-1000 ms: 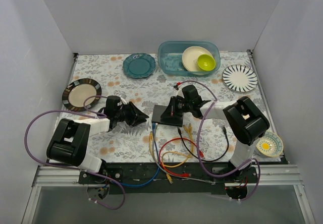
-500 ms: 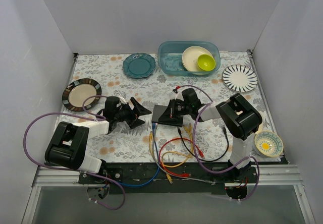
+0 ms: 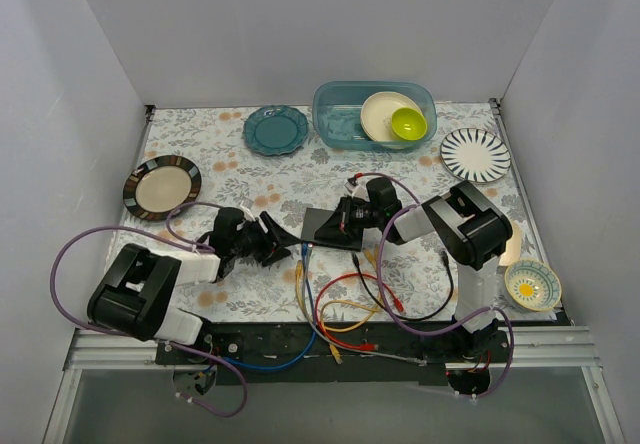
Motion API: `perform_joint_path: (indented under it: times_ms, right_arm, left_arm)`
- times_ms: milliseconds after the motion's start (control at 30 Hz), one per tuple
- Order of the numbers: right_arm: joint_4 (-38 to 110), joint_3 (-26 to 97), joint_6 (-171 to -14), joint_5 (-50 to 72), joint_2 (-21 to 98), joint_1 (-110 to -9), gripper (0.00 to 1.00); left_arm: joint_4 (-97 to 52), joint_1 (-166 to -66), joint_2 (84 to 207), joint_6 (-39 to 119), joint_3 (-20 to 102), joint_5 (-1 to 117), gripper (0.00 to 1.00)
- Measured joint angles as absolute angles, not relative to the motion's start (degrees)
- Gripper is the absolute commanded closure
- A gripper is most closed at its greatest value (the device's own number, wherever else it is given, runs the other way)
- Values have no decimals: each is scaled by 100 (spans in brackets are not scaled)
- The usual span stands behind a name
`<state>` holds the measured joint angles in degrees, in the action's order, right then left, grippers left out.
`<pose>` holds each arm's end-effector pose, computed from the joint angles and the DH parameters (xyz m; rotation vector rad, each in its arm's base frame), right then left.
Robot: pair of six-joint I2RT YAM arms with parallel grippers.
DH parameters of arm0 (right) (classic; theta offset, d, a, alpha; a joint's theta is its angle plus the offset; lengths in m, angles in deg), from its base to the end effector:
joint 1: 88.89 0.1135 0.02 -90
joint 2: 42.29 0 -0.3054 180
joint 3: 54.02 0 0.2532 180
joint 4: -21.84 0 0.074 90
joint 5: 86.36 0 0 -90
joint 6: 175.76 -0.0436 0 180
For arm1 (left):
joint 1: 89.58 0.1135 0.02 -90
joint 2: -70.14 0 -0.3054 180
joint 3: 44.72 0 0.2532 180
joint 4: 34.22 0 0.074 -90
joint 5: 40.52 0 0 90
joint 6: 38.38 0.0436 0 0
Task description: Pull the plug from the switch port
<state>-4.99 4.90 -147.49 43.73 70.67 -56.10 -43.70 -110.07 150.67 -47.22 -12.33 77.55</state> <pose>0.3070 0.2312 0.1407 0.0804 2.4031 1.6331 0.2050 -0.0985 0.1559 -1.4576 2.3035 -1.4644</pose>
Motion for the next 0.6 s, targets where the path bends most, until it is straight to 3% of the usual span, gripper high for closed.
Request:
perform_joint_path:
  times_ms: [133,400,600]
  right_arm:
    - [-481,529,-14736,4384,7081,-5627,99]
    - [-350,621,-14686,4380,7102,-5658,99]
    - [-267,660,-14636,4371,7102,-5660,99]
  left_arm:
    - [-4654,-11005,15388,-4770,-1209,7755,50]
    - [-5377,-11005,16269,-5057,-945,7967,68]
    - [-5725,-11005,16588,-5227,-881,8153,72]
